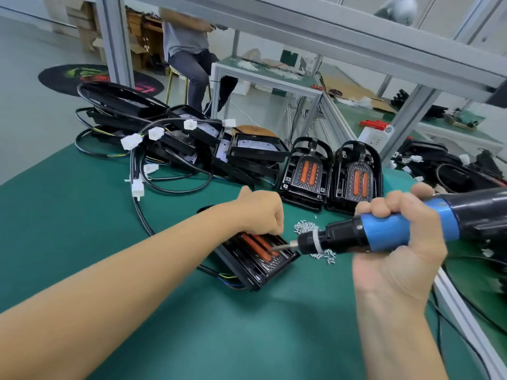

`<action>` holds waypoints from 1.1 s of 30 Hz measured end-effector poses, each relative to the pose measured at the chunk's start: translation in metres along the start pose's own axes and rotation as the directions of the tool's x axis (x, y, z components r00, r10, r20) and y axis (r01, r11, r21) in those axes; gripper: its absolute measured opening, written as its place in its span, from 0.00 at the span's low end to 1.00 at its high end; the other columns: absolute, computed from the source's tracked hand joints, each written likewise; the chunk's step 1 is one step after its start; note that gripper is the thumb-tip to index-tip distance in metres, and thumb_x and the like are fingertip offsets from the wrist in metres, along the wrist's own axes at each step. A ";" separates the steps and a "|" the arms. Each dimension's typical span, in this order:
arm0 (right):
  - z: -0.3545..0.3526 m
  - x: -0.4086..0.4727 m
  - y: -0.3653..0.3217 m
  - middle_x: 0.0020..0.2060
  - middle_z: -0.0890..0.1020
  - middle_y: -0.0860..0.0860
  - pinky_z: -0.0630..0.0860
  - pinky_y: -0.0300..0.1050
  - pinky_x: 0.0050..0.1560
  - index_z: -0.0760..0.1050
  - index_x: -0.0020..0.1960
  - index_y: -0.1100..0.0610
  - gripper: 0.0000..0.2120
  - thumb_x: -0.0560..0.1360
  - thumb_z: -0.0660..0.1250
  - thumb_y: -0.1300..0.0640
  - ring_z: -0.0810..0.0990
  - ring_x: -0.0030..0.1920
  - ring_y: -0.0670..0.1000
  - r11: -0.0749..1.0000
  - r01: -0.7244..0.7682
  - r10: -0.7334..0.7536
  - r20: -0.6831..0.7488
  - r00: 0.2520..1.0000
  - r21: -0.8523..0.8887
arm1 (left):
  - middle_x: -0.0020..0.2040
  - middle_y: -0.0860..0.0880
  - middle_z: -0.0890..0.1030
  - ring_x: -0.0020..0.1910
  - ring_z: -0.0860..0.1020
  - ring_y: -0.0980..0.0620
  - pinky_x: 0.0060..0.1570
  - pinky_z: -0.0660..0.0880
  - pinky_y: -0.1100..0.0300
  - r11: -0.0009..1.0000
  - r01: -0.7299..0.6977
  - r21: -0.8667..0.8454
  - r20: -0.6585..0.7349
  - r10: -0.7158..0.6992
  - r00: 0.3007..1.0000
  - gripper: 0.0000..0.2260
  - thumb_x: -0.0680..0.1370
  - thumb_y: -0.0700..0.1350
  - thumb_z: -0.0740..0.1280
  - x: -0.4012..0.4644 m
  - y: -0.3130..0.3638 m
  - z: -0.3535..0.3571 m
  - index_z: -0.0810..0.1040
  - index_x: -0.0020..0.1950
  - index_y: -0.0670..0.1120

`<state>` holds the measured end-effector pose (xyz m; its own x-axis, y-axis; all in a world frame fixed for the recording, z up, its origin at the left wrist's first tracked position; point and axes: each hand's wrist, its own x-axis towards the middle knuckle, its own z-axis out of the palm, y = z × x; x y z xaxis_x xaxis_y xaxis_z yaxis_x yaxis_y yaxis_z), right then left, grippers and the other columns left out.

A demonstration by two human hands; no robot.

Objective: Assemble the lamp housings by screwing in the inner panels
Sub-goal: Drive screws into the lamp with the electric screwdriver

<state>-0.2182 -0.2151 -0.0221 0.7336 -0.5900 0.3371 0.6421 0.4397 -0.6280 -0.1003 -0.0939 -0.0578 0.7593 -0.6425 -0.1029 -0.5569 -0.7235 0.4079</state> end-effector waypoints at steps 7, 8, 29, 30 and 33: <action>0.005 -0.014 0.010 0.27 0.71 0.46 0.73 0.41 0.37 0.69 0.49 0.53 0.13 0.68 0.61 0.66 0.71 0.29 0.46 0.993 -0.045 0.059 0.123 0.991 -0.113 | 0.57 0.56 0.78 0.62 0.69 0.51 0.56 0.58 0.54 0.993 0.094 -0.075 -0.419 -0.117 0.901 0.05 0.73 0.49 0.69 -0.038 -0.030 0.008 0.81 0.48 0.57; 0.005 -0.014 0.011 0.27 0.71 0.46 0.73 0.41 0.37 0.69 0.49 0.53 0.13 0.68 0.61 0.66 0.71 0.29 0.47 0.990 -0.044 0.062 0.136 0.989 -0.132 | 0.61 0.56 0.75 0.65 0.66 0.51 0.59 0.58 0.53 0.981 0.135 -0.138 -0.474 -0.185 0.861 0.09 0.73 0.50 0.70 -0.045 -0.036 0.014 0.80 0.53 0.56; 0.004 -0.021 0.024 0.30 0.73 0.47 0.71 0.41 0.35 0.67 0.49 0.54 0.12 0.69 0.61 0.67 0.73 0.28 0.48 0.970 -0.005 0.062 0.225 0.972 -0.245 | 0.76 0.53 0.58 0.72 0.62 0.54 0.72 0.59 0.53 0.396 0.034 -0.918 -0.248 -0.637 0.730 0.36 0.78 0.50 0.66 -0.071 -0.038 0.070 0.46 0.78 0.50; 0.004 -0.022 0.024 0.30 0.73 0.47 0.71 0.42 0.35 0.67 0.48 0.54 0.12 0.69 0.61 0.67 0.72 0.28 0.48 0.970 0.003 0.053 0.223 0.973 -0.241 | 0.76 0.53 0.58 0.71 0.62 0.54 0.71 0.59 0.54 0.401 0.035 -0.915 -0.253 -0.640 0.725 0.36 0.78 0.50 0.66 -0.070 -0.039 0.071 0.46 0.78 0.50; 0.005 -0.023 0.024 0.29 0.73 0.47 0.72 0.42 0.35 0.66 0.47 0.54 0.12 0.70 0.61 0.68 0.72 0.27 0.48 0.975 0.029 0.020 0.216 0.976 -0.221 | 0.76 0.54 0.57 0.69 0.64 0.55 0.68 0.60 0.56 0.410 0.036 -0.912 -0.264 -0.649 0.713 0.35 0.78 0.50 0.65 -0.069 -0.039 0.072 0.47 0.78 0.51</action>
<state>-0.2186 -0.1878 -0.0413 0.7769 -0.4210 0.4681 0.5983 0.2622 -0.7572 -0.1553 -0.0396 -0.1320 0.9921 0.0779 -0.0988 0.1057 -0.0892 0.9904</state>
